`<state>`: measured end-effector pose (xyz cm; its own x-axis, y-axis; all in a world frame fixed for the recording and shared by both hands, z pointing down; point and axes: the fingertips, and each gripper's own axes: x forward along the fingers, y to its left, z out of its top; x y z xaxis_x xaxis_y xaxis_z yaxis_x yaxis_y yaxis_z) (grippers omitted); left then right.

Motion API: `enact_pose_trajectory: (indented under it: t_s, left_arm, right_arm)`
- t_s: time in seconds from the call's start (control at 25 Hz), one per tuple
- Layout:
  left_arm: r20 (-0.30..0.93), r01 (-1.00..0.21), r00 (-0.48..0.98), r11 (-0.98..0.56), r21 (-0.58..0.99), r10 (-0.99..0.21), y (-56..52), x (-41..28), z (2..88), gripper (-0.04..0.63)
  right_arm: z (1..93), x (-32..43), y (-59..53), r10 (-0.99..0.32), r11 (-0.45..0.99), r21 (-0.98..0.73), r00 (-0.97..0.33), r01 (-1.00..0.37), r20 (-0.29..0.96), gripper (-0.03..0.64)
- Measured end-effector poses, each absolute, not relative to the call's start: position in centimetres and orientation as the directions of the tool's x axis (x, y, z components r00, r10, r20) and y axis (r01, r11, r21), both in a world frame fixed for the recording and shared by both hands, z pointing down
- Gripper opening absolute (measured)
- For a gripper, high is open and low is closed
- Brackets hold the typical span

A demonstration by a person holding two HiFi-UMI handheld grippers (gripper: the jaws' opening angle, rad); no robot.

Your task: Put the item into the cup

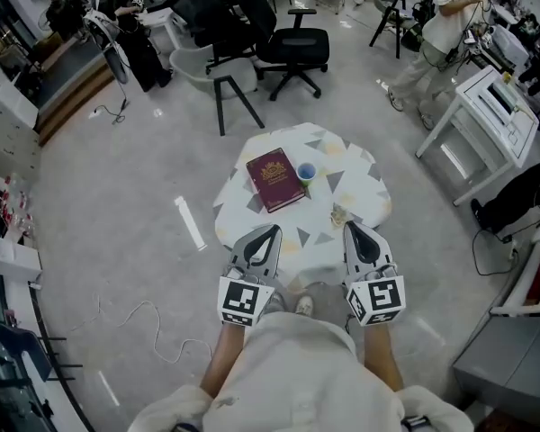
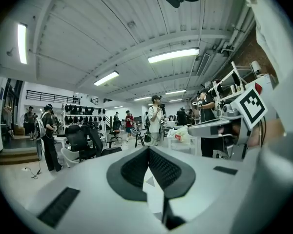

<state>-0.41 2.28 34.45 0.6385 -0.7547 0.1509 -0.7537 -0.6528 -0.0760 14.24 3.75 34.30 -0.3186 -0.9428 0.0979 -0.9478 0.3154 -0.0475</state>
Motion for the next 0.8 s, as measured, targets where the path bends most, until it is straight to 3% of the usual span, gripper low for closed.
enact_pose_trajectory:
  t_s: [0.8]
  left_arm:
    - [0.162, -0.685, 0.715, -0.728, -0.034, -0.680, -8.6, 0.5, 37.2, 0.012]
  right_arm:
    - [36.7, 14.5, -5.4, -0.962, 0.216, -0.024, -0.217, -0.976, 0.166, 0.005]
